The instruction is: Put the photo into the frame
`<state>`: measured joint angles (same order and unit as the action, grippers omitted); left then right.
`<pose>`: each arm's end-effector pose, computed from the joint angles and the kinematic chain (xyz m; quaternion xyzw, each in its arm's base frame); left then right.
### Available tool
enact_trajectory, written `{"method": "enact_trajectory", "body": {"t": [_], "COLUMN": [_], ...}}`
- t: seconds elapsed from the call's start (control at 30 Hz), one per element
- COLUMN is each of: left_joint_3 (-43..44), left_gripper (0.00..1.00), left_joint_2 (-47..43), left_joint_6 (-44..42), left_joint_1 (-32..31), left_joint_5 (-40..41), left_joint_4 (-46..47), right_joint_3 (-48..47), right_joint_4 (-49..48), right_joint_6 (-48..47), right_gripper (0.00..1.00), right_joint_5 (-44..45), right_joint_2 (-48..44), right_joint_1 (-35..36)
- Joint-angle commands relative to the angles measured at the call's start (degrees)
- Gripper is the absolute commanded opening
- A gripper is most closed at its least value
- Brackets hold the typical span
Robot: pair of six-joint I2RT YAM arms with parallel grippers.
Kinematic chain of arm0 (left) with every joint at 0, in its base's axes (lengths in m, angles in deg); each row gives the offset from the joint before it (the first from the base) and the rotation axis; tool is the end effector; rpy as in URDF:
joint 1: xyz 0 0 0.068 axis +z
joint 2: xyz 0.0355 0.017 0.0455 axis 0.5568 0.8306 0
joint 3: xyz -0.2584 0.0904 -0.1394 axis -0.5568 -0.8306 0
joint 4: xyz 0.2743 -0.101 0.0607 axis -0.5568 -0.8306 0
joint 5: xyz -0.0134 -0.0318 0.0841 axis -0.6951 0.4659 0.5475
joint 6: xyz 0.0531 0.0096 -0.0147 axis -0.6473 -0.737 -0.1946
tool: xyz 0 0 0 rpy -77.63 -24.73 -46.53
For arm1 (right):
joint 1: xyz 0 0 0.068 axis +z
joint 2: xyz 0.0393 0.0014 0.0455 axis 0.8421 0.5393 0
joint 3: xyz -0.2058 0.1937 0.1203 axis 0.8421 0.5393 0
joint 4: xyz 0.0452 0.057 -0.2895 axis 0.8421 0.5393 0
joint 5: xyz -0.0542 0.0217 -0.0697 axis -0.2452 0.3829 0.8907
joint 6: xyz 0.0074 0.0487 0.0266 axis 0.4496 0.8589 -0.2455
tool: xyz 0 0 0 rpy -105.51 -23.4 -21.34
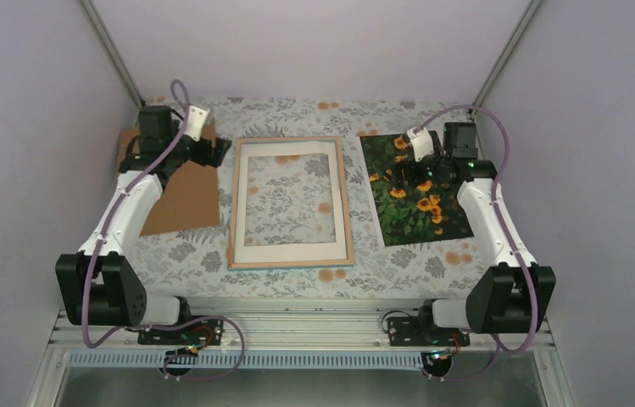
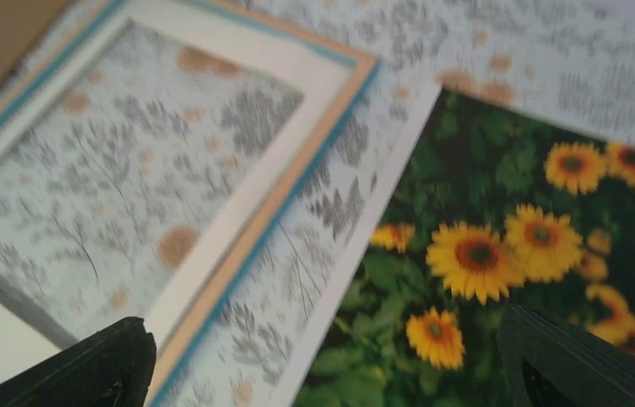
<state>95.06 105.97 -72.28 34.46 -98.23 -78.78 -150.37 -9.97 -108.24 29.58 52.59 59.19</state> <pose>0.3418 -0.0104 0.3528 0.1832 0.8478 -0.1079 0.4859 0.3146 0.0279 0.3433 -0.2534 0.8659 0.1634 0.3991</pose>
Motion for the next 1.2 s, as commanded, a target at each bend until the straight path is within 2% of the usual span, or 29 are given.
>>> {"method": "enact_trajectory", "body": {"t": [0.0, 0.17, 0.27, 0.4, 0.57, 0.67, 0.8, 0.97, 1.17], "left_joint_3": [-3.9, -7.3, -9.1, -8.2, -4.4, -2.5, -0.2, 2.2, 2.3], "left_gripper": [1.00, 1.00, 1.00, 1.00, 1.00, 1.00, 1.00, 1.00, 1.00], "left_joint_2": [-0.7, 0.4, 1.4, 4.7, 12.4, 17.7, 24.1, 30.0, 35.2], "left_joint_6": [-1.5, -2.3, -5.2, -12.7, -24.4, -32.3, -41.5, -47.0, -52.4], "left_joint_1": [-4.8, -12.4, -20.4, -33.7, -50.3, -56.8, -62.5, -65.0, -67.0], "left_joint_5": [-1.8, 0.1, 2.6, 7.9, 17.2, 21.0, 23.0, 20.3, 21.2], "left_joint_4": [3.5, 6.6, 8.9, 11.1, 15.9, 20.1, 24.5, 26.4, 30.5], "right_joint_3": [2.7, 9.3, 10.9, 6.7, -3.0, -7.4, -11.5, -16.6, -18.5], "right_joint_4": [9.2, 8.5, 7.1, 7.0, 9.2, 10.2, 10.3, 11.8, 14.0], "right_joint_6": [-11.4, -16.8, -17.7, -17.0, -14.8, -13.8, -13.1, -13.2, -13.3], "right_gripper": [1.00, 1.00, 1.00, 1.00, 0.98, 0.98, 0.98, 0.96, 0.86], "right_joint_5": [0.3, 6.9, 8.7, 7.8, 4.0, 2.7, 3.2, 2.9, 1.4], "right_joint_2": [1.6, 2.6, 4.8, 11.7, 23.3, 28.5, 32.9, 38.2, 43.5], "right_joint_1": [-3.2, -3.4, -3.6, -5.9, -8.3, -8.7, -9.0, -10.7, -11.7]}}
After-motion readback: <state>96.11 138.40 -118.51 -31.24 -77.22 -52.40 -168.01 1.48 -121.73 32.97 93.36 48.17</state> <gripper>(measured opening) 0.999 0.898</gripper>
